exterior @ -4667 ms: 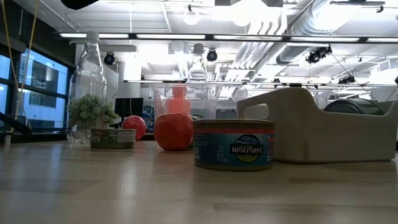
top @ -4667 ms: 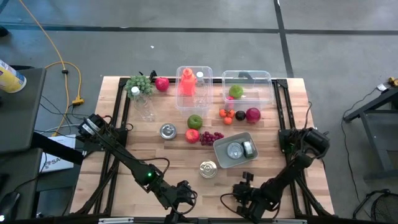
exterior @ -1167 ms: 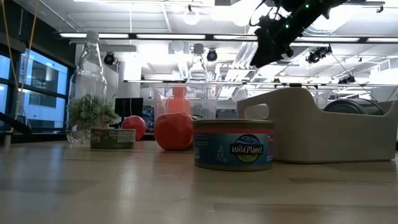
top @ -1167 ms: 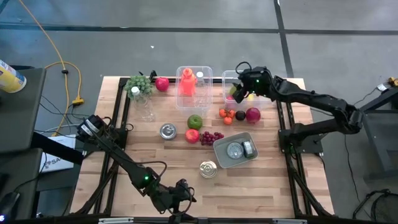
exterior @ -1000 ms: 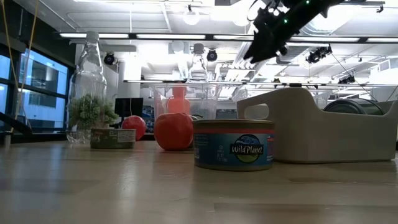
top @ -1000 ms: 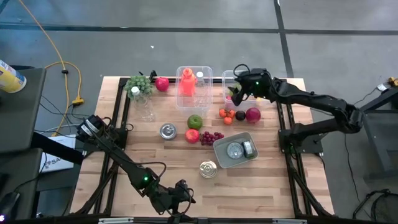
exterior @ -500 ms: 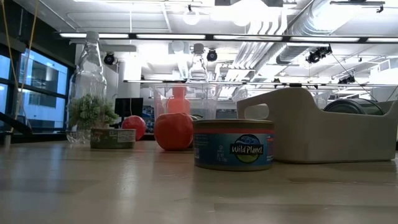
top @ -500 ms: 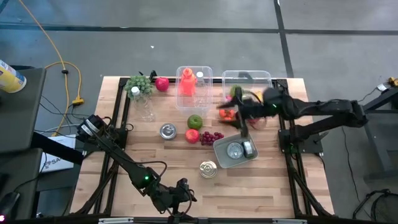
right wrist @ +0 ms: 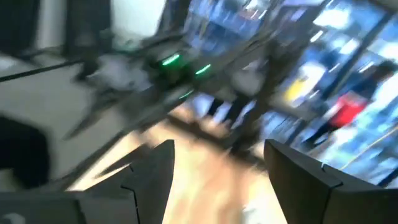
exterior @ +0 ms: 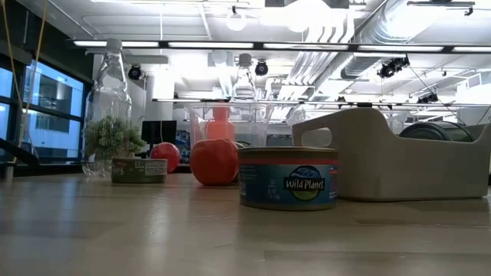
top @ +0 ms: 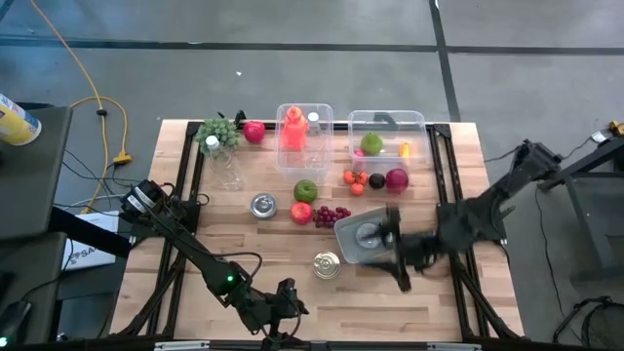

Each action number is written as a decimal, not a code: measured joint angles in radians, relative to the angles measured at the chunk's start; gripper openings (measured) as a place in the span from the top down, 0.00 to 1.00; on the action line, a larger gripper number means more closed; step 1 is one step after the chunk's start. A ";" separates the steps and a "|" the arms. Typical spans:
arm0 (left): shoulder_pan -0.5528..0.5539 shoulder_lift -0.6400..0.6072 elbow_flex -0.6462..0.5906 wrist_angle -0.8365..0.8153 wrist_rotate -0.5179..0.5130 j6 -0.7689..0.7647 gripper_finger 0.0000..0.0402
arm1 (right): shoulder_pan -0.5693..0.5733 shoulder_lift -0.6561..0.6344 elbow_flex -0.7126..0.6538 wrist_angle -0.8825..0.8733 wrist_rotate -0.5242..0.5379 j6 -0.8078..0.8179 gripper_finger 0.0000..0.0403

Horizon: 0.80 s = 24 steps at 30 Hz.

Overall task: Pick & Place Food Item
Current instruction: Put the blue pink tuna can into the gray bin

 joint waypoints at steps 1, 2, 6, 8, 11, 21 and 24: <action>0.000 0.000 0.000 0.000 0.000 0.001 0.15 | 0.027 0.020 0.000 -0.040 0.007 0.062 0.42; 0.000 0.000 0.000 0.000 0.000 0.001 0.15 | 0.053 0.045 0.000 -0.082 0.007 0.125 0.42; -0.002 0.000 0.000 -0.004 0.000 0.001 0.15 | 0.120 0.199 0.000 -0.158 0.009 0.330 0.42; -0.002 0.000 0.000 -0.007 0.002 0.001 0.15 | 0.132 0.296 0.000 -0.137 0.012 0.349 0.42; -0.002 0.000 0.000 -0.006 0.002 0.001 0.15 | 0.133 0.435 0.000 -0.046 0.083 0.337 0.42; -0.008 0.000 0.000 -0.016 0.006 -0.005 0.15 | 0.041 0.600 0.000 0.083 0.081 0.398 0.42; -0.008 0.000 0.000 -0.015 0.005 -0.006 0.15 | 0.014 0.603 0.000 0.062 0.071 0.409 0.42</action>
